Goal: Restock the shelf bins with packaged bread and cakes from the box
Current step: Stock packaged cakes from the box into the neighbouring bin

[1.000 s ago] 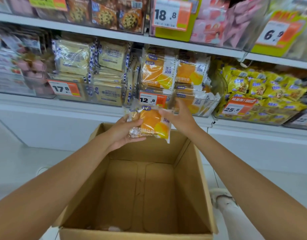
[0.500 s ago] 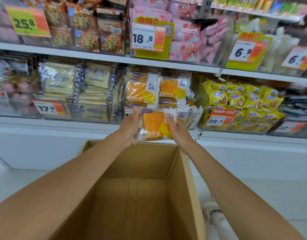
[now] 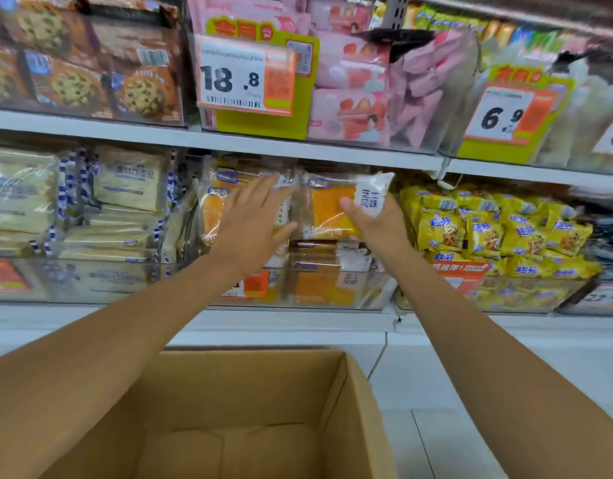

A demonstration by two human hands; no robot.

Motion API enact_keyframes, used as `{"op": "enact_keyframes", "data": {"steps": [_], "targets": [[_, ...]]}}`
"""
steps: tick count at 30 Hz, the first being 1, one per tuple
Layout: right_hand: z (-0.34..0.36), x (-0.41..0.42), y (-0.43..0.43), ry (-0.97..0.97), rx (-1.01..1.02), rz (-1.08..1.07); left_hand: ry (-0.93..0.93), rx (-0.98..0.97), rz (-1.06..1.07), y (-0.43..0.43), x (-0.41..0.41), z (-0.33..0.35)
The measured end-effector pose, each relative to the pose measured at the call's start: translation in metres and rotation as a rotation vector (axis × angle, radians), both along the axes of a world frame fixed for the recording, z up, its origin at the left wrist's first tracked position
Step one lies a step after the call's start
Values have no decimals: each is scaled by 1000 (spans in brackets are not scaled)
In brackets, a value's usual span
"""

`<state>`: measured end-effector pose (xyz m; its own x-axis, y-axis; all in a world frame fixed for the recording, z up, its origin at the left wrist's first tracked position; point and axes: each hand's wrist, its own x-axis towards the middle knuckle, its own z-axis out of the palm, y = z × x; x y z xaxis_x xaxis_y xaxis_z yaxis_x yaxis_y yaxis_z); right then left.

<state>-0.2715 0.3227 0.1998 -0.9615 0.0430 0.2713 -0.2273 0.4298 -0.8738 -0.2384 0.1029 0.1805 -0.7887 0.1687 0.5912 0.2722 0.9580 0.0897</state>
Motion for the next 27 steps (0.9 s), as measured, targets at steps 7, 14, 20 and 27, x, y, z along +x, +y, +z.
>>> {"op": "enact_keyframes", "data": {"steps": [7,14,20,27], "targets": [[-10,-11,-2,-105,134,-78,79,-235,37,-4,-19,-8],[-18,4,-4,50,435,90,-24,-274,60,-2,-33,-2],[-18,11,0,92,524,27,-49,-209,5,-6,-20,3],[-24,77,-19,355,426,-5,9,45,-138,-10,53,-4]]}}
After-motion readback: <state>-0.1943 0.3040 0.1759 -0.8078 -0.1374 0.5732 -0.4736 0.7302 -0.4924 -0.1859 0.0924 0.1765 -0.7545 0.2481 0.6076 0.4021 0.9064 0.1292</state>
